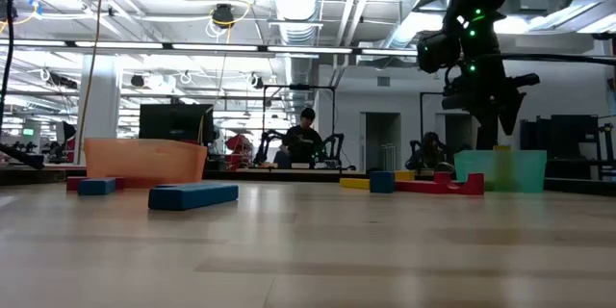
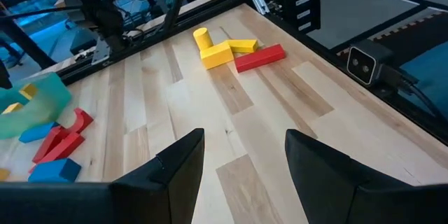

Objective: Sort blocks
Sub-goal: Put the red wooden block into the orange bin

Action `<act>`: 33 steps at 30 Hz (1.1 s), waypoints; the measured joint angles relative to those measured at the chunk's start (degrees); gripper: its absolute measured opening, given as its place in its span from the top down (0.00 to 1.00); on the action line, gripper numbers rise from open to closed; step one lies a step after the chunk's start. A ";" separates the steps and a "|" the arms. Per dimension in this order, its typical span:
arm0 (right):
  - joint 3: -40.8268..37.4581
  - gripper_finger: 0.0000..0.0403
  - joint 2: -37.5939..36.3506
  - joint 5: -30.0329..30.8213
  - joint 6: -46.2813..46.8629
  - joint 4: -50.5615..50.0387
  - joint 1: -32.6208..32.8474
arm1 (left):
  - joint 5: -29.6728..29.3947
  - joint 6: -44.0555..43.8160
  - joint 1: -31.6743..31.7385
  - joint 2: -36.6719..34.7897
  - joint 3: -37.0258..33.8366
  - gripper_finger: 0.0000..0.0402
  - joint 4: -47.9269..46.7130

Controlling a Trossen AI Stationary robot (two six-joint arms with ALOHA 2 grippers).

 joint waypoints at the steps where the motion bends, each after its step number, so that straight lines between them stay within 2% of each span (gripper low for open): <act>1: -0.01 0.55 -0.47 0.14 0.00 0.01 0.24 | 0.00 -0.02 0.13 0.00 0.00 0.51 0.00; 10: 0.04 0.55 -6.08 0.70 1.15 0.19 5.17 | 3.41 -0.65 1.43 0.00 0.02 0.51 1.76; 19: 0.04 0.55 -10.00 0.69 3.99 0.15 14.90 | 3.58 -1.26 1.46 0.00 0.02 0.51 2.32; 33: 0.06 0.55 -10.11 0.66 11.64 -1.28 31.62 | 3.98 -2.82 1.46 0.00 0.02 0.51 3.91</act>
